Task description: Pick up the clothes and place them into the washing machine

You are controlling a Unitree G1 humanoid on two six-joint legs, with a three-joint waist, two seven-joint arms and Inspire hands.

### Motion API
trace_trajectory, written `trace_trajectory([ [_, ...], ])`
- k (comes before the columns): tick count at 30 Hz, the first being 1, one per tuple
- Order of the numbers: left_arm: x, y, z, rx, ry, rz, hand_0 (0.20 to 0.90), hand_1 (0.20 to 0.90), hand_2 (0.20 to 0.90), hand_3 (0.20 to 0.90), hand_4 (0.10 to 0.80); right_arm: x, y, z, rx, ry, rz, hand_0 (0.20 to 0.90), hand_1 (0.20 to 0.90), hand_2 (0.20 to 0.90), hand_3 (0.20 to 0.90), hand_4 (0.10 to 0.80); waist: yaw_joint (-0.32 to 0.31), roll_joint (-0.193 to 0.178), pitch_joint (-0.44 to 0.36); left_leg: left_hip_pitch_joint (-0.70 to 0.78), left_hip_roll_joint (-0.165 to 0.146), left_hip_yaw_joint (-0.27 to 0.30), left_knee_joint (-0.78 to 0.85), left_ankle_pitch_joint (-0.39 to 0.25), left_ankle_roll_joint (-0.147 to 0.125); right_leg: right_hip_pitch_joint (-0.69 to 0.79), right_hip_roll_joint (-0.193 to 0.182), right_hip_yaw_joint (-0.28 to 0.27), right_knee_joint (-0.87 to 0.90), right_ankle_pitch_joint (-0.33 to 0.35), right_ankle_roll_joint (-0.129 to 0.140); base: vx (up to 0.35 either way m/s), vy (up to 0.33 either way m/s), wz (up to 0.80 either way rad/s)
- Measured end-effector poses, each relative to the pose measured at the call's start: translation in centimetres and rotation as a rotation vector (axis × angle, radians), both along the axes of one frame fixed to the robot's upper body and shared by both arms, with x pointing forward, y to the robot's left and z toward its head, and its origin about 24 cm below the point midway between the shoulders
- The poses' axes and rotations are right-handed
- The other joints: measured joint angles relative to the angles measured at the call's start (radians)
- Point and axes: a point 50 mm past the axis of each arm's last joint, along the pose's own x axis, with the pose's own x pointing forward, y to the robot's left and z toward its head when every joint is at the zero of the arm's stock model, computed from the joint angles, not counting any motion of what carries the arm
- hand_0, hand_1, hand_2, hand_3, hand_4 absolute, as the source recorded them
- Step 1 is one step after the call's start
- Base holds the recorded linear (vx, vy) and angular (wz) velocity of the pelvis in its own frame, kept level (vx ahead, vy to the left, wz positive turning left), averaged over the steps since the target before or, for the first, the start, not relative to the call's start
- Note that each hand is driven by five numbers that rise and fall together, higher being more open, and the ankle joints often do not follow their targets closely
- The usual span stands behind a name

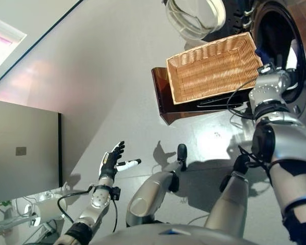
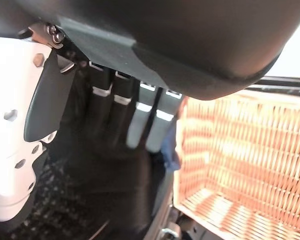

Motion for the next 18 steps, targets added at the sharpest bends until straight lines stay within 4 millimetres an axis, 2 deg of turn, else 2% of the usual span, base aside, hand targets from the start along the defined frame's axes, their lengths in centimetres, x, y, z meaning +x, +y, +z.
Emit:
trace_trajectory([
  [1, -0.1, 0.0, -0.1, 0.000, 0.005, 0.002, 0.900, 0.900, 0.900, 0.900, 0.800, 0.2, 0.4, -0.1, -0.014, 0.000, 0.018, 0.900, 0.900, 0.900, 0.900, 0.800, -0.009, 0.003, -0.002, 0.006, -0.003, 0.008, -0.001, 0.028, 0.014, -0.001, 0.001, 0.008, 0.006, -0.005, 0.007, -0.008, 0.050, -0.13],
  [4, 0.1, 0.0, 0.1, -0.005, -0.004, 0.004, 0.900, 0.900, 0.900, 0.900, 0.800, 0.4, 1.0, -0.4, -0.023, 0.007, 0.034, 0.900, 0.900, 0.900, 0.900, 0.800, -0.026, 0.004, -0.003, 0.018, -0.012, 0.019, -0.006, 0.030, 0.023, 0.003, -0.007, 0.019, 0.010, -0.007, 0.019, -0.002, 0.040, -0.05],
  [8, 0.1, 0.0, 0.1, -0.008, -0.005, 0.005, 0.900, 0.900, 0.900, 0.900, 0.800, 0.5, 1.2, -0.8, -0.033, 0.021, 0.048, 0.900, 0.900, 0.900, 0.900, 0.800, -0.025, 0.006, -0.004, 0.033, -0.012, 0.020, -0.006, 0.031, 0.024, 0.010, -0.005, 0.025, 0.015, -0.006, 0.014, -0.002, 0.029, -0.07],
  [10, 0.0, 0.0, -0.1, -0.007, 0.003, 0.007, 0.900, 0.900, 0.900, 0.900, 0.800, 0.3, 1.1, -2.3, -0.045, 0.060, 0.077, 0.900, 0.900, 0.900, 0.900, 0.800, -0.023, 0.009, -0.007, 0.063, -0.007, 0.020, -0.012, 0.030, 0.022, 0.038, 0.001, 0.026, 0.015, -0.021, 0.021, 0.004, 0.019, -0.07],
  [14, -0.4, -0.1, -0.4, -0.009, 0.021, 0.011, 0.900, 0.900, 0.900, 0.900, 0.800, 0.2, 1.4, -3.6, -0.105, 0.108, 0.115, 0.900, 0.900, 0.900, 0.900, 0.800, -0.027, 0.019, -0.015, 0.086, -0.006, 0.019, -0.023, 0.024, 0.015, 0.056, 0.004, 0.026, 0.016, -0.026, 0.015, 0.001, 0.003, -0.02],
  [18, -0.8, -0.5, -1.0, -0.017, 0.050, 0.016, 0.900, 0.900, 0.900, 0.900, 0.800, 0.4, 2.8, -5.2, -0.239, 0.206, 0.199, 0.900, 0.900, 0.900, 0.900, 0.800, -0.057, 0.021, -0.017, 0.092, -0.004, 0.018, -0.020, 0.024, 0.015, 0.065, 0.006, 0.026, 0.015, -0.025, 0.015, 0.000, 0.000, 0.00],
])
